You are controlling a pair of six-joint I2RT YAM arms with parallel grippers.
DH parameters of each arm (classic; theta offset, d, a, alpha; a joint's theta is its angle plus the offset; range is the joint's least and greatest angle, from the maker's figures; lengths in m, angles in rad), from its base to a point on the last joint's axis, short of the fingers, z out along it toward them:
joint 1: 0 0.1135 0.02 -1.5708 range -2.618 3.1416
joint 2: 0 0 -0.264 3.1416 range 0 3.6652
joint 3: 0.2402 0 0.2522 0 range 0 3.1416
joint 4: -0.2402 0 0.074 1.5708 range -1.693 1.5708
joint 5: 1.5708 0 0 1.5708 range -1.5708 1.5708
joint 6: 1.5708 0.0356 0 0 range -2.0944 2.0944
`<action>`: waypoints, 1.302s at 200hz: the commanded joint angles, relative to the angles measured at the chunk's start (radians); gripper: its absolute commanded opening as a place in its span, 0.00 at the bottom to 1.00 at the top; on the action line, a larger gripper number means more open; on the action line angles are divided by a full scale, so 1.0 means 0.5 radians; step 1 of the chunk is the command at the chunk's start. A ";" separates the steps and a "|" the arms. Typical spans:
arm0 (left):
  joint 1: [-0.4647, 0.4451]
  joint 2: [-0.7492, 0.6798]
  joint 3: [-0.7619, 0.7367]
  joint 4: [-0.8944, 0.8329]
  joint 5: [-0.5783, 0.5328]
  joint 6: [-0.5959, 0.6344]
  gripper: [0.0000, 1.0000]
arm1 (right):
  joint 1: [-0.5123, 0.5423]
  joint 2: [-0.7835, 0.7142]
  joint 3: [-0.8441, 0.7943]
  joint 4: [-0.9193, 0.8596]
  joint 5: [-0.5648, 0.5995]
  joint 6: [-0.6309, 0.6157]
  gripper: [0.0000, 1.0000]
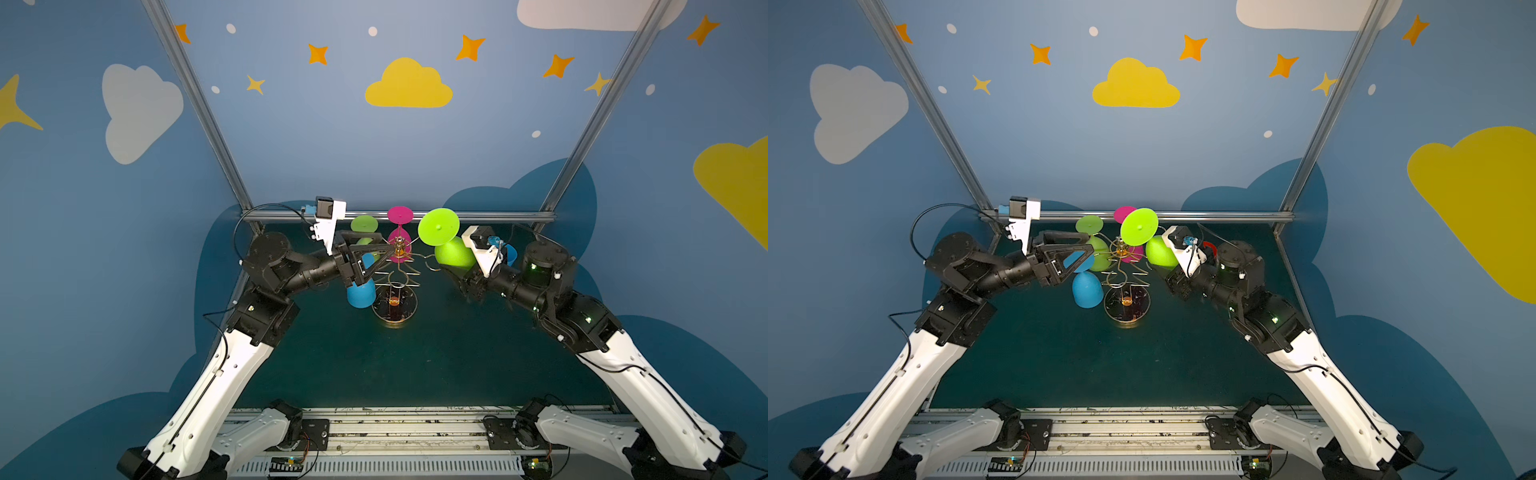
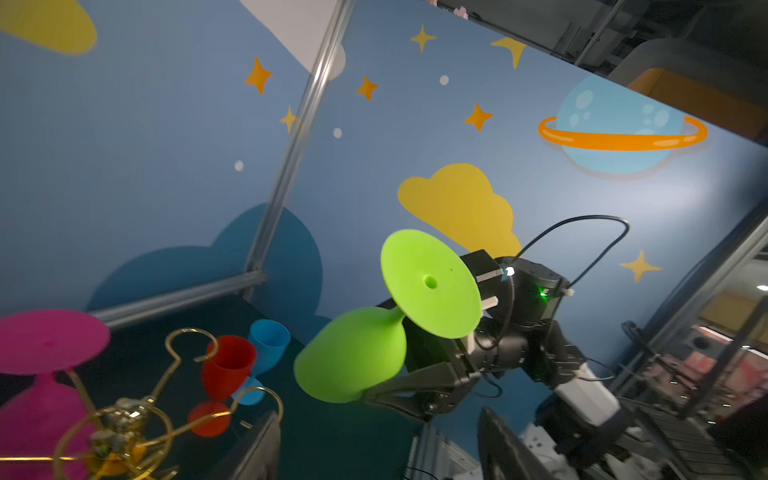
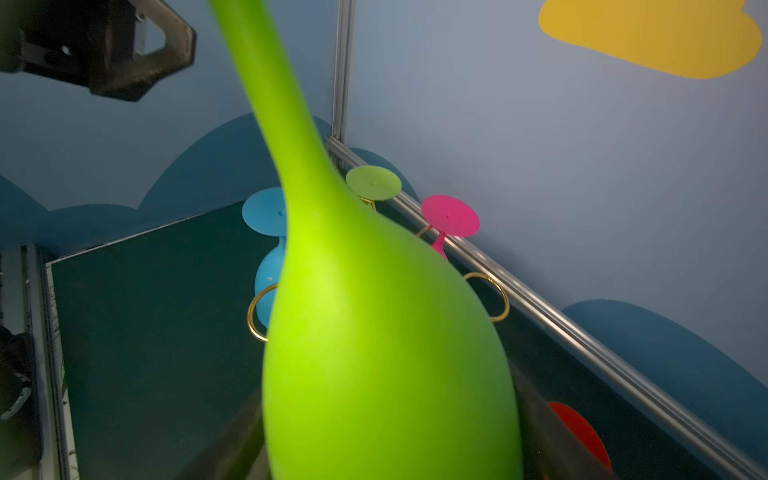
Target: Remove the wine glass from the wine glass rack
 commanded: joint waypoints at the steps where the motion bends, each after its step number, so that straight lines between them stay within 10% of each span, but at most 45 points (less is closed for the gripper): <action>1: -0.067 0.005 -0.139 0.132 -0.415 0.681 0.72 | -0.003 0.031 0.156 -0.334 0.150 0.086 0.15; 66: -0.291 0.042 -0.322 0.566 -0.821 1.707 0.67 | 0.012 0.210 0.447 -0.662 0.156 0.156 0.08; 195: -0.410 0.129 -0.403 0.816 -0.710 2.182 0.55 | 0.136 0.486 0.661 -0.768 0.071 0.195 0.03; 260: -0.428 0.138 -0.401 0.805 -0.735 2.251 0.33 | 0.183 0.568 0.698 -0.797 0.048 0.221 0.01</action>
